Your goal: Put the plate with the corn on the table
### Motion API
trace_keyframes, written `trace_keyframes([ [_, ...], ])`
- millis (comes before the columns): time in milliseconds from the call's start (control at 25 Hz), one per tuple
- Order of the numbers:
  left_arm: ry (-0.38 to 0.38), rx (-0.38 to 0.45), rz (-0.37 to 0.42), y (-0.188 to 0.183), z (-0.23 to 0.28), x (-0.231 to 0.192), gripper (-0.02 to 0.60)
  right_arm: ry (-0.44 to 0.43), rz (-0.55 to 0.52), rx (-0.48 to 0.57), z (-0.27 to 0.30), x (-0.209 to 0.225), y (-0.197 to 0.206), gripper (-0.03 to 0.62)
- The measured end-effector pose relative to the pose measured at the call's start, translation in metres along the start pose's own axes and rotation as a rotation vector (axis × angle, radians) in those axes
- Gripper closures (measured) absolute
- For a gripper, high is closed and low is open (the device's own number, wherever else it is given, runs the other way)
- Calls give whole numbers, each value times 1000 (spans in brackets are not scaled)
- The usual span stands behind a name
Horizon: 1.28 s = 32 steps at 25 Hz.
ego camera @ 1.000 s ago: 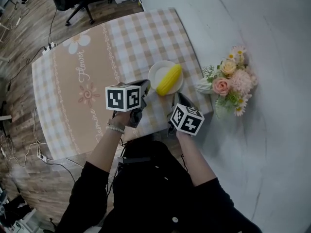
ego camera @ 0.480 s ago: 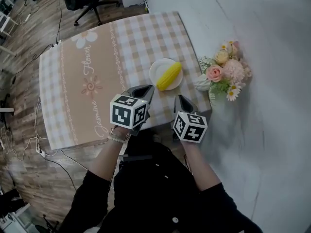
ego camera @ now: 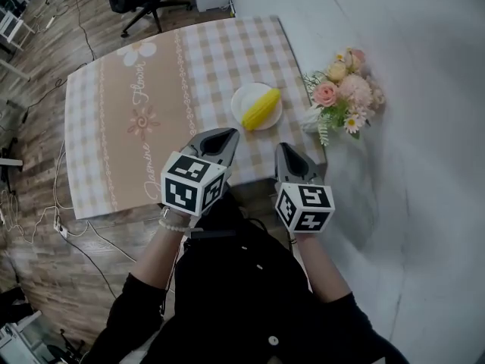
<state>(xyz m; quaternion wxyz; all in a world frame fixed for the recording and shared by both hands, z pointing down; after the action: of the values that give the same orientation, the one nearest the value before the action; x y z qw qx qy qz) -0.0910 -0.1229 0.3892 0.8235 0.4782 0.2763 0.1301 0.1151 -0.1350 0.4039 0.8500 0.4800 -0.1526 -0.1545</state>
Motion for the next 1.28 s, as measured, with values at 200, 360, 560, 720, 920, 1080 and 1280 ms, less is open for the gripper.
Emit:
trace_keyframes([
  [200,-28,31,36,-11,-18,19,568,-25,-33,53,-21,5,-12,546],
  [360,-35,49,47,-15,-28,30,568,-24,-62,83,-37,8,-20,546],
  [560,-12,58,93,-16,-36,42,568,-30,-74,105,-51,8,-26,548],
  [720,-22,81,109,-20,-46,49,568,-35,-87,126,-59,7,-31,548],
  [920,-31,114,94,-23,-54,54,569,-44,-114,152,-67,6,-37,548],
  [1080,-44,129,87,-23,-61,58,568,-45,-122,170,-75,7,-41,549],
  [1280,-61,138,108,-26,-71,63,568,-44,-119,184,-84,8,-42,549],
])
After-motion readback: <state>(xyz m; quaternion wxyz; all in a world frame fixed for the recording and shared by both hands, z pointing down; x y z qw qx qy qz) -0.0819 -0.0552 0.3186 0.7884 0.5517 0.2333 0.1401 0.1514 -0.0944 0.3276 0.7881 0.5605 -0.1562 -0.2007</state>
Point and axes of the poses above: the fingertips, and each gripper's own axes: z forward along the fingers, x to its right, y out of its underside, the point moved 10 cm from there along -z, backward along the fingers, and after that the axes turned 7 degrees about y, right-handed, at the moved point
